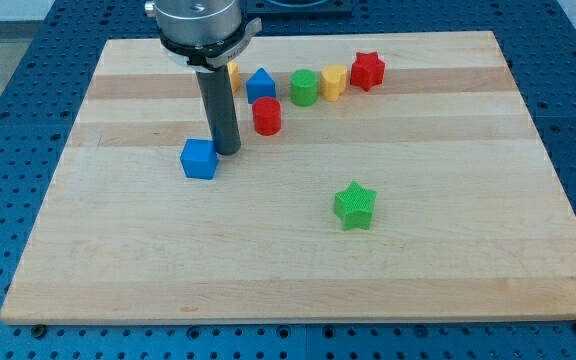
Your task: Move the red circle to the bottom left of the green circle
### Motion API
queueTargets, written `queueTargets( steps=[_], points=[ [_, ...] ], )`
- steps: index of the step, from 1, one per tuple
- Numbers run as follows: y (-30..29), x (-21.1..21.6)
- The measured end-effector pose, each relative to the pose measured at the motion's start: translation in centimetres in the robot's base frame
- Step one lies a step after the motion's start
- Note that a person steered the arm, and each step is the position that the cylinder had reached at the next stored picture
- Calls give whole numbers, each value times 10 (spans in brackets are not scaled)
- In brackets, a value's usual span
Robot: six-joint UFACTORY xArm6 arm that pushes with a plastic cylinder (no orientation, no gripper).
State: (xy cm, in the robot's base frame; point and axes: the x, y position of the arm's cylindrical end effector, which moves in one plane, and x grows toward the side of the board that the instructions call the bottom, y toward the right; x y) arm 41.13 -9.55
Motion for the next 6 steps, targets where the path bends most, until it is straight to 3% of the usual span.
queueTargets(
  steps=[3, 6],
  points=[
    [-4, -40],
    [47, -68]
  ],
)
